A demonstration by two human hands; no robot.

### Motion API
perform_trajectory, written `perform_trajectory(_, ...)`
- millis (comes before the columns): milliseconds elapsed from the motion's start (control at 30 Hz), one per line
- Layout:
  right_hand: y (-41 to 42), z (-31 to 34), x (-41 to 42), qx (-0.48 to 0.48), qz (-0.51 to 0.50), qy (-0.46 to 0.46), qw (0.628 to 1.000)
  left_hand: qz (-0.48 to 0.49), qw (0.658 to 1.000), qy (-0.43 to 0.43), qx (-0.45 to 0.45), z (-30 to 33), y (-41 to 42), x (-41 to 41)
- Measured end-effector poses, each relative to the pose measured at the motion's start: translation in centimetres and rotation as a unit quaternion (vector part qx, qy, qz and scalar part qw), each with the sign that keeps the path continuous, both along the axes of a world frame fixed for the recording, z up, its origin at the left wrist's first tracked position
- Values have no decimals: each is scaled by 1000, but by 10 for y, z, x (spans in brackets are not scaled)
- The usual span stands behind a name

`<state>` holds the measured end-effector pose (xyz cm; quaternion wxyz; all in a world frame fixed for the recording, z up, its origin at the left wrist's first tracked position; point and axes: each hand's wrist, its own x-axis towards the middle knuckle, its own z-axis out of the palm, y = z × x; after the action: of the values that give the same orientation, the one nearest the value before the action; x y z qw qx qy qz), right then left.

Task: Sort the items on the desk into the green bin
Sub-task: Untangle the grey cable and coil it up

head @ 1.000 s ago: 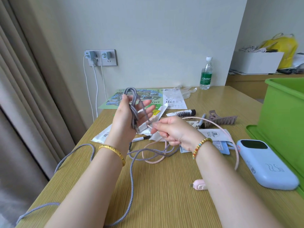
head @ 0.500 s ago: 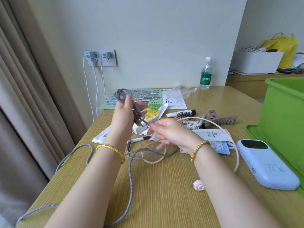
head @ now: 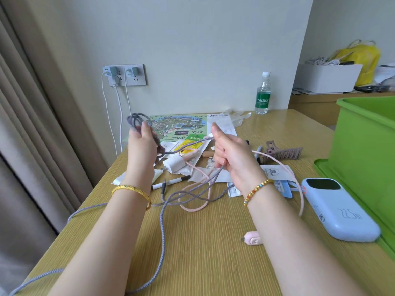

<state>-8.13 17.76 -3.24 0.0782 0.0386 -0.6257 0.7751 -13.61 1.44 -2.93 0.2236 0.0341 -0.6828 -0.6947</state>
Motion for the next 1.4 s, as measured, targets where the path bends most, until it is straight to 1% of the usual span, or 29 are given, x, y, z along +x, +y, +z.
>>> perform_trajectory(33, 0, 0, 0, -22, -6, 5, 1000, -4, 999, -18, -49, -1, 1, -1)
perform_trajectory(100, 2, 1, 0, -86, 16, 15, 996, -28, 987, -53, -147, -2, 3, 0)
perform_trajectory(167, 4, 3, 1, -134, 59, 39, 989, -59, 974, -57, -213, -1, 5, 4)
perform_trajectory(200, 6, 3, 2, -142, 73, 52, 986, -81, 967, -51, -237, -1, 7, 6)
perform_trajectory(267, 8, 2, 1, -127, 81, 78, 986, -156, 949, -29, -271, -1, 10, 13)
perform_trajectory(367, 8, 0, 0, -78, 86, 100, 988, -284, 900, 14, -331, -2, 15, 22)
perform_trajectory(433, 7, -1, 0, -66, 100, 106, 987, -298, 874, 3, -385, -4, 17, 22)
perform_trajectory(467, 7, -1, 0, -60, 106, 107, 987, -291, 869, -7, -400, -5, 17, 21)
perform_trajectory(567, 7, -2, -1, -46, 106, 105, 988, -295, 874, -1, -385, -5, 20, 24)
perform_trajectory(667, 7, -4, -5, -32, 32, 78, 996, -300, 876, 5, -377, -4, 22, 27)
perform_trajectory(733, 8, -7, -8, 19, -24, 36, 999, -307, 877, -3, -369, -3, 23, 29)
perform_trajectory(767, 8, -8, -8, 42, -31, 14, 999, -305, 879, -4, -366, -2, 24, 30)
perform_trajectory(867, 7, -8, -8, 60, -10, -8, 998, -286, 888, -2, -360, 0, 24, 31)
perform_trajectory(1000, 9, -5, -6, 13, 35, -15, 999, -336, 892, 16, -302, 2, 23, 35)
perform_trajectory(1067, 9, -6, -6, 7, 53, -15, 998, -321, 900, 26, -292, 2, 22, 33)
perform_trajectory(1133, 7, -6, -6, 28, 42, -7, 999, -311, 900, 27, -304, 1, 22, 30)
perform_trajectory(1233, 4, -6, -6, 58, 15, 2, 998, -341, 887, 5, -310, 0, 19, 31)
perform_trajectory(1300, 4, -7, -7, 40, 6, 3, 999, -366, 888, 4, -279, -1, 18, 30)
perform_trajectory(1333, 5, -7, -7, 21, 11, 2, 1000, -368, 897, 5, -245, -2, 18, 28)
perform_trajectory(1400, 7, -6, -7, -10, 54, -8, 998, -341, 930, -1, -136, -2, 17, 22)
